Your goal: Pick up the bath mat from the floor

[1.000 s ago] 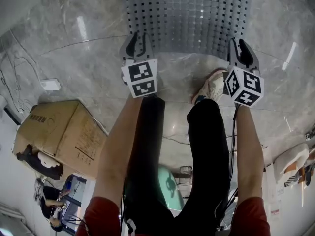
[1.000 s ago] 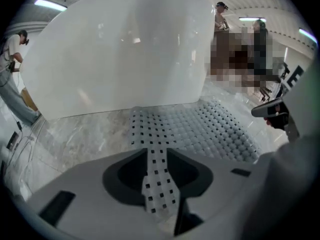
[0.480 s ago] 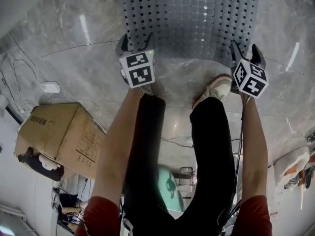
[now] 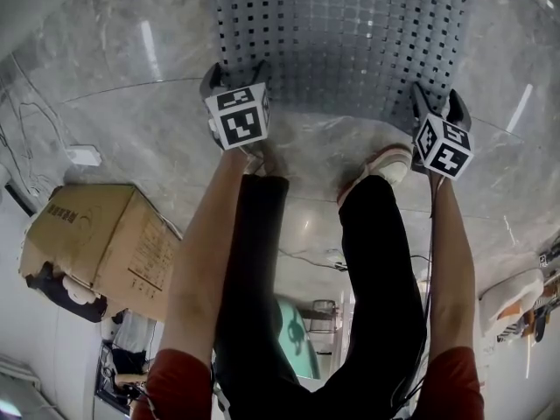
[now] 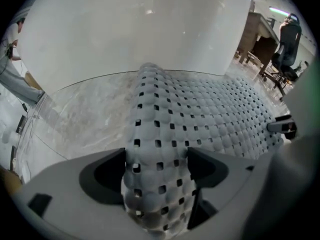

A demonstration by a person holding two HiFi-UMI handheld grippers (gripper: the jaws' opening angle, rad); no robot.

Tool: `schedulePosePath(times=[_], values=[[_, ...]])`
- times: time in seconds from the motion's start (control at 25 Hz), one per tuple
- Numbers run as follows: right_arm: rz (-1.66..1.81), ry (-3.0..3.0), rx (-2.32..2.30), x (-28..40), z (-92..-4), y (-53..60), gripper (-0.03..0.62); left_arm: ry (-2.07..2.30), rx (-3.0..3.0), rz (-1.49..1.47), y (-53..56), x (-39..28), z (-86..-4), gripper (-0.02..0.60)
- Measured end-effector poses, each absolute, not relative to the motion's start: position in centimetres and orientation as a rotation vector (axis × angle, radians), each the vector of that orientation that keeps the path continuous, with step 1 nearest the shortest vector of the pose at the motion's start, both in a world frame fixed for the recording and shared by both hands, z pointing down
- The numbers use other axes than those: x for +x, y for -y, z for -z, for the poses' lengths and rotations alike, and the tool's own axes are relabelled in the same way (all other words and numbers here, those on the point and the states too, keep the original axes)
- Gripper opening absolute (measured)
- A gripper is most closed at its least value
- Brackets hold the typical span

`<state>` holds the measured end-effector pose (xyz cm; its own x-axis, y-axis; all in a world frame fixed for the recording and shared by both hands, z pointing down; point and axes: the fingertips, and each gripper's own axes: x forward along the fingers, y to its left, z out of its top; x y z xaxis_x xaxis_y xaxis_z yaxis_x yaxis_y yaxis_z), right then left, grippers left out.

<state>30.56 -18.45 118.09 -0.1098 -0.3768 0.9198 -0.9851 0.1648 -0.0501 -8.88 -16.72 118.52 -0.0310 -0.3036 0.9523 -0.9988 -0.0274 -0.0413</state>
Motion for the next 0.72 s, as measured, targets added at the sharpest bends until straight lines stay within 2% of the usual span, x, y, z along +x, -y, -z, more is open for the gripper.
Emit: schedulePosePath(times=[0.32, 0.48, 0.52, 0.6, 0.72], values=[[-0.960, 1.629, 1.323, 30.6, -118.2, 18.5, 0.360, 1.461, 1.450, -1.147, 16.6, -8.5, -118.4, 0.362], [-0.989, 1.610, 1.313, 29.7, -117.7, 18.3, 0.287, 1.427, 1.423, -1.175, 16.0, -8.3, -118.2, 0.359], [-0.989, 1.605, 1.318, 29.5, -117.5, 18.2, 0.267, 1.419, 1.419, -1.181, 15.9, -8.3, -117.9, 0.345], [-0.995, 1.592, 1.336, 29.1, -117.0, 18.3, 0.236, 1.401, 1.400, -1.179, 15.6, -8.3, -117.2, 0.264], [-1.022, 1.569, 1.346, 28.5, -116.2, 18.1, 0.189, 1.349, 1.364, -1.140, 14.5, -7.9, -116.7, 0.249]])
